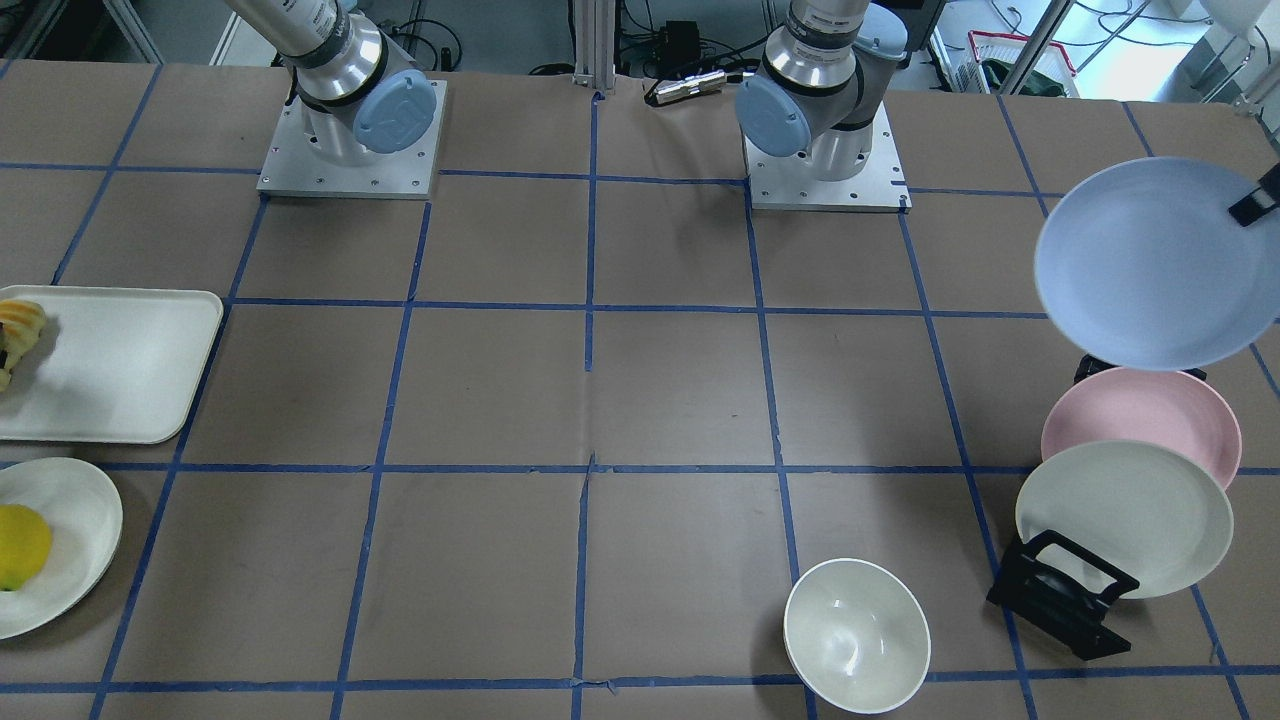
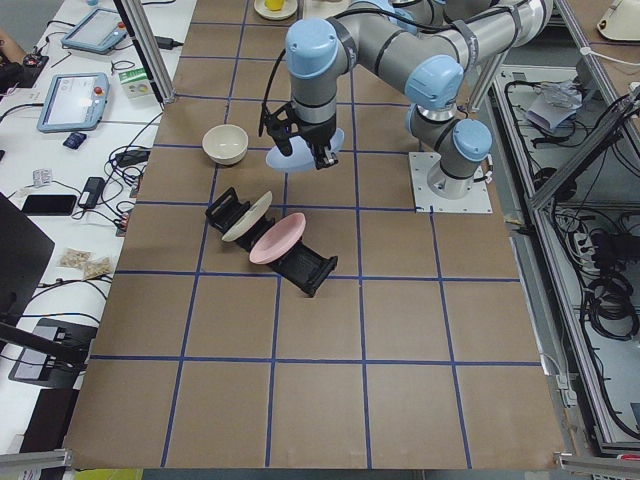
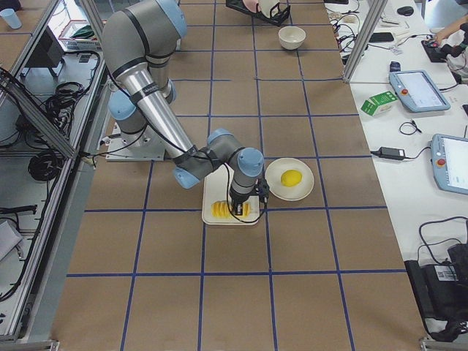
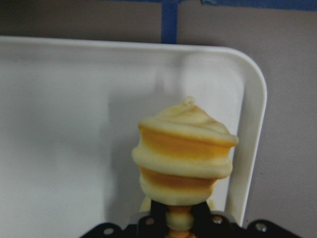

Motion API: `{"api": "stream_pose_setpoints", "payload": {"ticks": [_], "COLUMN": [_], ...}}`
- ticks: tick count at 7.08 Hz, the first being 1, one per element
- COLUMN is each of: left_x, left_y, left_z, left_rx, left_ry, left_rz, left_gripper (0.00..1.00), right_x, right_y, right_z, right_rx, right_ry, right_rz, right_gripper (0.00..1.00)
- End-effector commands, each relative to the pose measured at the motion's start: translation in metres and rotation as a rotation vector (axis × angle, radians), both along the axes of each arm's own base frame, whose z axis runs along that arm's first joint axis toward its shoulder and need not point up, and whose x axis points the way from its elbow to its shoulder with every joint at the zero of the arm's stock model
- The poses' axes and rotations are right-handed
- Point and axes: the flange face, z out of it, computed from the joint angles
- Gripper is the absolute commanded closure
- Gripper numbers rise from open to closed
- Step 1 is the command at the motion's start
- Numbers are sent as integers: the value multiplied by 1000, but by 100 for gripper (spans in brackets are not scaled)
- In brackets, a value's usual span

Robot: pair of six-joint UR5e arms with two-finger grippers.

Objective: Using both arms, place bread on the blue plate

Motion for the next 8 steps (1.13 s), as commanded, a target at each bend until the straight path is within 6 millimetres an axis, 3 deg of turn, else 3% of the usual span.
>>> {"api": "stream_pose_setpoints", "payload": {"ticks": [1, 2, 3, 4, 5, 6, 7, 8], "left_x": [-186, -241, -276, -315, -353, -371, -390, -398], "left_y": [-54, -72, -81, -77, -68, -57, -50, -48], "left_z": [-40, -92, -159, -211, -251, -289, -313, -324], "left_rx": [-42, -55, -118, -181, -179, -89, -48, -26], "left_ry": [161, 204, 216, 234, 258, 276, 381, 412], "left_rz": [-291, -289, -344, -396, -433, -372, -349, -348], "left_gripper": [100, 100, 100, 100, 100, 100, 100, 100], "right_x": [20, 45, 76, 109, 148, 193, 240, 278], "right_y": [1, -1, -10, -17, -25, -34, -41, -47], "right_z": [47, 71, 91, 108, 124, 138, 144, 146], "right_rx": [-30, -37, -45, -46, -56, -67, -63, -73], "right_ry": [-12, -29, -14, -13, -8, 0, -1, 7], "right_rz": [-33, -55, -45, -45, -46, -10, -29, -42], "right_gripper": [100, 100, 100, 100, 100, 100, 100, 100]}}
